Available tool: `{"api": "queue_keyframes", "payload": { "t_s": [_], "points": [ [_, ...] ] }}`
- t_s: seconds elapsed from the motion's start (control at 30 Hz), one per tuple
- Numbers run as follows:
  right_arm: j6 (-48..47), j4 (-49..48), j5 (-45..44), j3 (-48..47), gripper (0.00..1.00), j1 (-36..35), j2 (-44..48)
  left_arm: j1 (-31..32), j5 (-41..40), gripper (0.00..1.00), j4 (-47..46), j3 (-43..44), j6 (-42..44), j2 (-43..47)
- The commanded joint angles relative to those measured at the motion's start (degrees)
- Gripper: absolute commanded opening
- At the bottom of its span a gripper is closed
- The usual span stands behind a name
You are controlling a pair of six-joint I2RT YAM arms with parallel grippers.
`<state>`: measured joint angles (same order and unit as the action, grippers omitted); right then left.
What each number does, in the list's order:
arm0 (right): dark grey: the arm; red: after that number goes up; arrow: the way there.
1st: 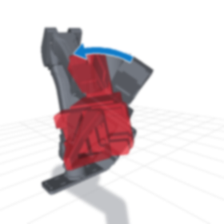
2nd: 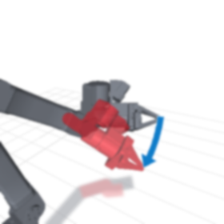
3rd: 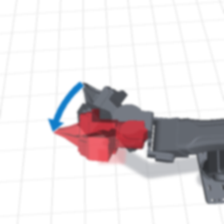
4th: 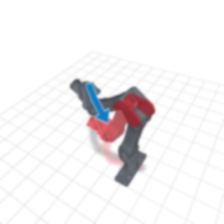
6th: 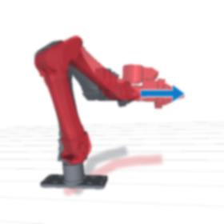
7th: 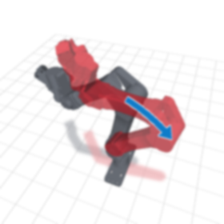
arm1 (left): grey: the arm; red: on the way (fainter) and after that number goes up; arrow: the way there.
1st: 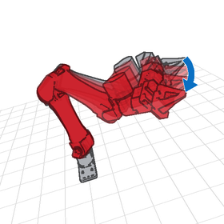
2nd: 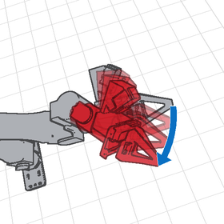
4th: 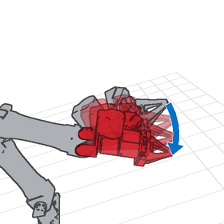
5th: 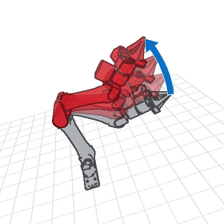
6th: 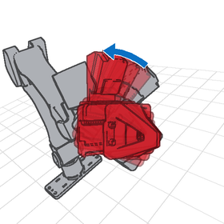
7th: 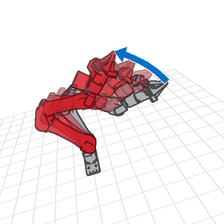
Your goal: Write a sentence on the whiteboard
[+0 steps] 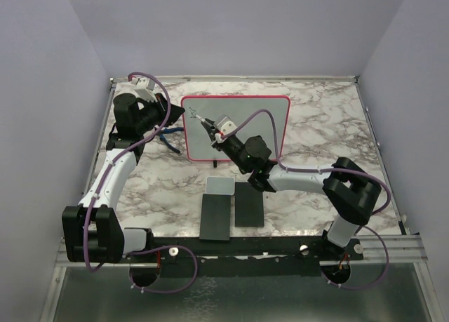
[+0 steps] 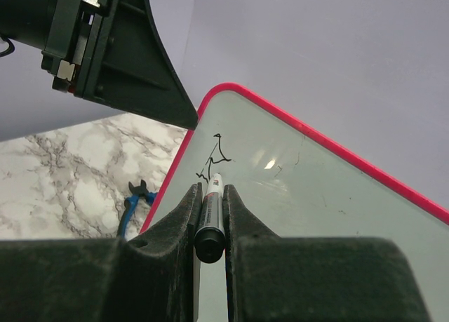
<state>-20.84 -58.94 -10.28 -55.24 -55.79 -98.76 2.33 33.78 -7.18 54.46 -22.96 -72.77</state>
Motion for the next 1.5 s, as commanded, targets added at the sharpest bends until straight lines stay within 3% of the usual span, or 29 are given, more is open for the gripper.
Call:
{"api": "queue_keyframes", "payload": {
  "t_s": [0.0,1.47],
  "points": [
    [-0.19,-1.85,-2.34,-1.32,0.01,0.24,-1.15,0.00,-0.38,0.13,0.23,-0.40,0.72,0.79],
    [-0.42,-3.54,-4.26,0.71,0.01,0.24,-0.12,0.03,-0.36,0.13,0.02,-0.43,0.63,1.36]
  ]
}}
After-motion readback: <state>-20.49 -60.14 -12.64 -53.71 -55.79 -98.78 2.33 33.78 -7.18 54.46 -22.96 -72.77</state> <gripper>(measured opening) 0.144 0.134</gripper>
